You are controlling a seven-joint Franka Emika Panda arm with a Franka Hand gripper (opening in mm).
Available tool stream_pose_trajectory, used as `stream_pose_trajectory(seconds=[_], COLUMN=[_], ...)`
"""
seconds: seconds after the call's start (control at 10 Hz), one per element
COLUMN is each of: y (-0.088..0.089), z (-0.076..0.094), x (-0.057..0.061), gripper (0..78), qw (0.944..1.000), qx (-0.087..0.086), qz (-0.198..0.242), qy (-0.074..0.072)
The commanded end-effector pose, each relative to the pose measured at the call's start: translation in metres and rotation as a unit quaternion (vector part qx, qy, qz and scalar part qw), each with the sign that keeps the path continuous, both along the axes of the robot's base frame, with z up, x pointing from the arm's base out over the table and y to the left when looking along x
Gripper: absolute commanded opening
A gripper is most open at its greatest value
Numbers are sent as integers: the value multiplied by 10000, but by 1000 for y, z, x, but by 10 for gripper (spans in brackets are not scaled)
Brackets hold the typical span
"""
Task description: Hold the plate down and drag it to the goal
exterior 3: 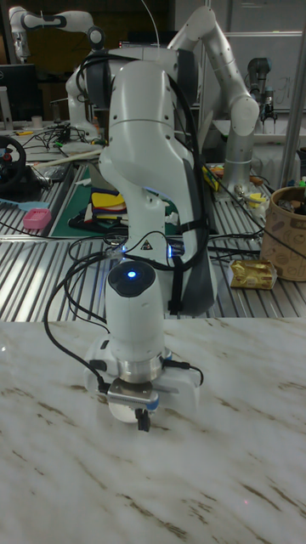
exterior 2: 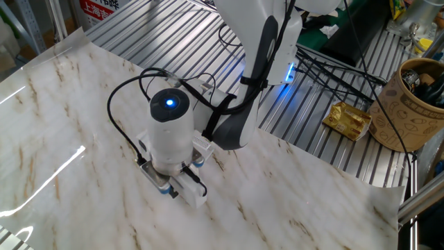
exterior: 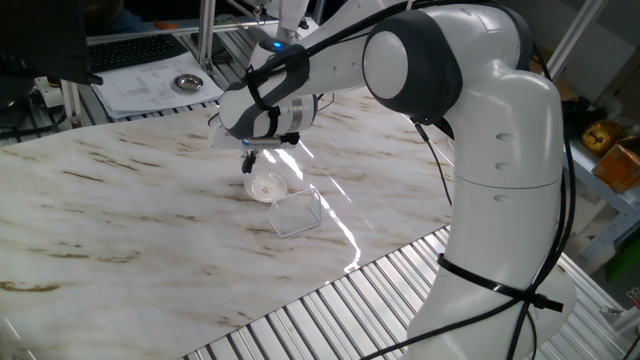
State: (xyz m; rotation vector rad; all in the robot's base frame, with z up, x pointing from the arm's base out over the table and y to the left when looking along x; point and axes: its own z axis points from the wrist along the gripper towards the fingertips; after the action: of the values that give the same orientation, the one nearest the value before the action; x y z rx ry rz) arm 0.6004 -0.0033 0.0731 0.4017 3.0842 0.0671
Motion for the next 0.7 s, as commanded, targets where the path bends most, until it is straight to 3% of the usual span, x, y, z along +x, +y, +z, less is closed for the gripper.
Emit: stream_pose_trajectory(seconds=[0.1, 0.7], y=[-1, -6], z=[-3, -5], x=[-6, -19], gripper=[0, 0], qw=[10000, 9998], qx=[16, -5], qz=[46, 203], qy=[-2, 1])
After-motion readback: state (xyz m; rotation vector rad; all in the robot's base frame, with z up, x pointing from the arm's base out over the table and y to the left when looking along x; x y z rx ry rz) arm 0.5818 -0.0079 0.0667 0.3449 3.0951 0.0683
